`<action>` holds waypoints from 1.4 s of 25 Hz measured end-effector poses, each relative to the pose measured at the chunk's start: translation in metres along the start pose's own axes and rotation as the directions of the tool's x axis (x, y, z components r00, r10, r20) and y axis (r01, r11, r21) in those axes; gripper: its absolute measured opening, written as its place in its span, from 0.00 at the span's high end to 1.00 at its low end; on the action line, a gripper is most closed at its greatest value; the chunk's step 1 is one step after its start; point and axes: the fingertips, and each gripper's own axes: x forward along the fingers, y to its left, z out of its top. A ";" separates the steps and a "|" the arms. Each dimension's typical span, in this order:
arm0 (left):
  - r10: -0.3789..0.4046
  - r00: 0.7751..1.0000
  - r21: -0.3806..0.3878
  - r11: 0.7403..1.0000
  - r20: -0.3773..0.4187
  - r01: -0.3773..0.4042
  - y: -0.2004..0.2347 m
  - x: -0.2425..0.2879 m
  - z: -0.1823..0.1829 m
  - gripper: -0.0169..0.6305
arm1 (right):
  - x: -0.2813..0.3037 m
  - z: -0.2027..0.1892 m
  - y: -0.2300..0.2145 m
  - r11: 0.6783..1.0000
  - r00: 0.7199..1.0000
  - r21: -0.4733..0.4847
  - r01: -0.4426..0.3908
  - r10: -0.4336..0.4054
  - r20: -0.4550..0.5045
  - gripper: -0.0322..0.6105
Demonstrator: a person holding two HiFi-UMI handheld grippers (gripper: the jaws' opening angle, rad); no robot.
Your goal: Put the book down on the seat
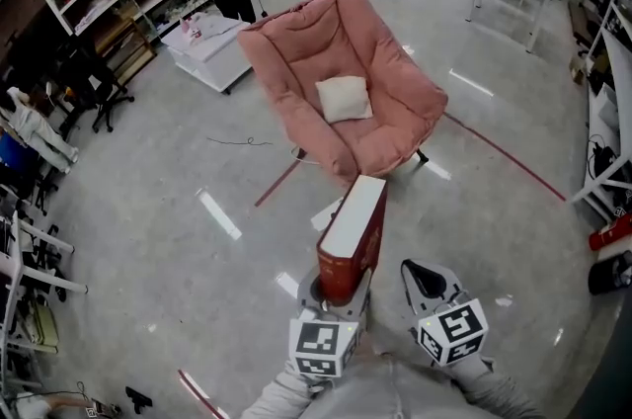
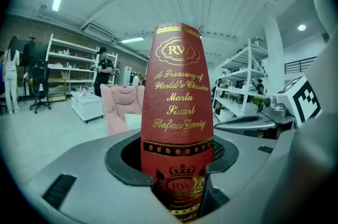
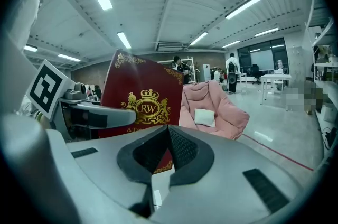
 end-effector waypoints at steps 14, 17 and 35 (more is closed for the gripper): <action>-0.047 0.998 -0.012 0.999 -0.029 0.047 0.067 0.075 0.028 0.59 | 0.086 0.040 -0.031 0.999 0.999 -0.015 0.037 -0.037 -0.013 0.94; -0.058 0.998 -0.009 0.998 -0.039 0.058 0.080 0.087 0.029 0.59 | 0.102 0.044 -0.039 0.999 0.999 -0.007 0.050 -0.051 -0.010 0.94; -0.089 0.993 -0.023 0.996 -0.078 0.087 0.118 0.162 0.043 0.59 | 0.167 0.054 -0.085 0.996 0.996 0.045 0.081 -0.079 -0.042 0.94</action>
